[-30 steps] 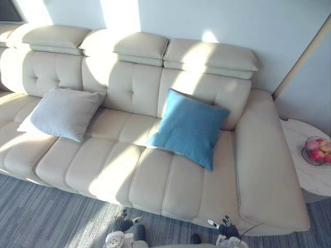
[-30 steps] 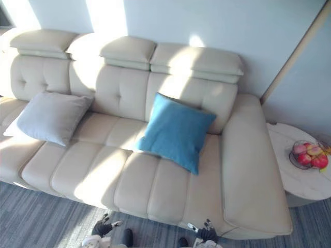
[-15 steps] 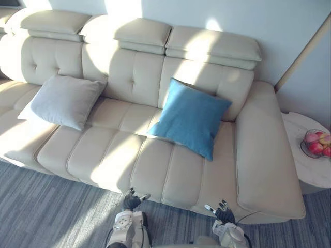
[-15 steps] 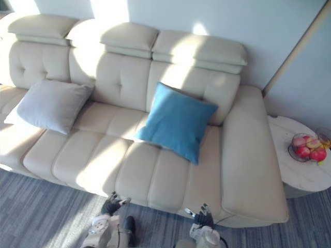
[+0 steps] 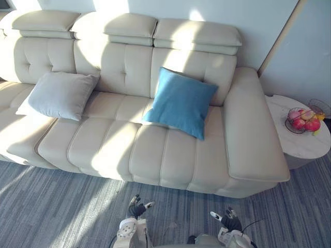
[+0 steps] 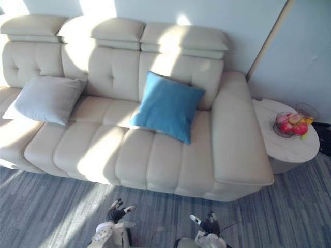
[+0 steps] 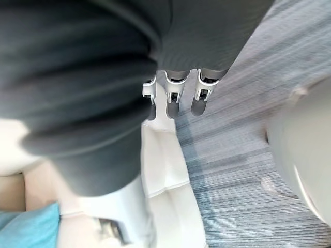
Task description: Pick up cushions and gather them together orderly.
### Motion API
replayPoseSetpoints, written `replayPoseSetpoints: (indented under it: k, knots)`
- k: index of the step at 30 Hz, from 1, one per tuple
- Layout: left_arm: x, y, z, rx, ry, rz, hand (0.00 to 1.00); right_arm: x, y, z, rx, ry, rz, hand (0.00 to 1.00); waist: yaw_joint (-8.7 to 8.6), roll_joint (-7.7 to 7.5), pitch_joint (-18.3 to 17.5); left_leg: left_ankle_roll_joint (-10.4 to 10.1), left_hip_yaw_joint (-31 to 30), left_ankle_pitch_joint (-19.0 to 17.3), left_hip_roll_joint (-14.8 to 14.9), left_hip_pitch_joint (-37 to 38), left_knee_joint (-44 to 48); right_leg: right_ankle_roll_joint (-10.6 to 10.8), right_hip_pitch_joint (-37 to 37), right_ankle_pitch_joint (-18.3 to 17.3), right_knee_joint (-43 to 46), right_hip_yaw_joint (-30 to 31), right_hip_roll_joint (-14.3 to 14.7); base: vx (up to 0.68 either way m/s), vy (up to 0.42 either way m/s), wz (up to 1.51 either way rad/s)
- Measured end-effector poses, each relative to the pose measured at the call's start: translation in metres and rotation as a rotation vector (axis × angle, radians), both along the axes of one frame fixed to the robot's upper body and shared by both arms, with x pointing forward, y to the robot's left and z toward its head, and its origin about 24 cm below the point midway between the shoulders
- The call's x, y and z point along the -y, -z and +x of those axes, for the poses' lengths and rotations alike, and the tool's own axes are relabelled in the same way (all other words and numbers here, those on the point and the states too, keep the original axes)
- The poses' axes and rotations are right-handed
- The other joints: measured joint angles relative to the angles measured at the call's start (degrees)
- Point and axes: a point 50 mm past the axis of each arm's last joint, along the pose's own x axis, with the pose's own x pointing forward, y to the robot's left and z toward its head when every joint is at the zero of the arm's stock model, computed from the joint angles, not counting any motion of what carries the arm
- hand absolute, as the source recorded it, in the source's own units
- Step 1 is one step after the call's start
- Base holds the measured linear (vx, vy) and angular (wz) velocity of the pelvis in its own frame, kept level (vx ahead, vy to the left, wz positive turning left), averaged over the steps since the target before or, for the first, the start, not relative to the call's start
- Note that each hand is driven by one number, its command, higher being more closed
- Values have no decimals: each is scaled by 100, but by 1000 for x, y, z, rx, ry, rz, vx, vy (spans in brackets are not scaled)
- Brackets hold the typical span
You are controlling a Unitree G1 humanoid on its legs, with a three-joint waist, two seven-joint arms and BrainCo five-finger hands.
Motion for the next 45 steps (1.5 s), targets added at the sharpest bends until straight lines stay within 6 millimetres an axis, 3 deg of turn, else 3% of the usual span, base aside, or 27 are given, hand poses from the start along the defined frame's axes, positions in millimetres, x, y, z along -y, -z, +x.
replayPoseSetpoints:
  k: [3,7,11,12,18,30,35,39,42,43,45]
  knots:
    - [-9,4,-7,-37,14,25,0,5,4,-10,-42,13,1,0,-61,-3,-70,65,-19,31,-209,160,-134,49,348,295,-511,86,-100,9,139,9]
    - [-18,8,-18,-89,20,50,0,11,8,-19,-87,32,1,0,-75,85,-165,194,-102,152,-393,247,-282,73,532,428,-794,118,-133,29,60,12]
    - [-24,13,-32,-147,21,64,0,17,10,-25,-123,18,-14,0,-78,144,-250,177,-260,208,-420,317,-371,57,624,442,-918,103,-98,36,-23,4]
    - [-30,14,-33,-162,63,82,0,25,8,-19,-123,-13,-41,0,-305,134,-5,105,-739,-93,-485,613,-402,67,696,253,-736,356,-70,0,0,0]
    - [-30,14,-34,-164,64,82,0,25,8,-20,-125,-12,-41,0,-312,143,-20,103,-771,-96,-502,639,-456,67,727,255,-742,309,-79,20,1,2]
    - [-26,18,-40,-221,134,98,0,26,9,-24,-159,-79,-86,0,-369,148,-131,40,-466,634,-585,1680,-1911,45,1098,277,-856,281,-133,-21,-28,-3]
    - [-23,18,-39,-223,141,90,0,31,7,-22,-161,-99,-107,0,-398,182,-88,17,-268,663,-549,1654,-1918,44,810,468,-941,848,-28,-91,8,-48]
    - [-16,18,-34,-207,127,69,0,33,6,-18,-161,-138,-131,0,-412,199,-37,-19,252,606,-537,1650,-2013,104,401,651,-935,1455,47,-105,41,-80]
    - [-18,18,-34,-208,89,60,0,21,1,0,-88,-166,-127,0,-404,199,39,-80,1284,460,-398,1825,-1928,85,-3,969,-908,2203,320,-76,-4,-179]
    - [-19,17,-33,-206,90,62,0,12,-1,10,-60,-193,-114,0,-397,261,105,-86,1750,383,-231,1828,-1762,-20,-178,1112,-907,1979,388,-45,-63,-186]
    - [-15,14,-23,-171,93,57,0,11,-4,15,-39,-198,-119,0,-443,255,142,-95,2445,329,-82,1815,-1648,-504,-587,1007,-556,570,163,-21,-65,-172]
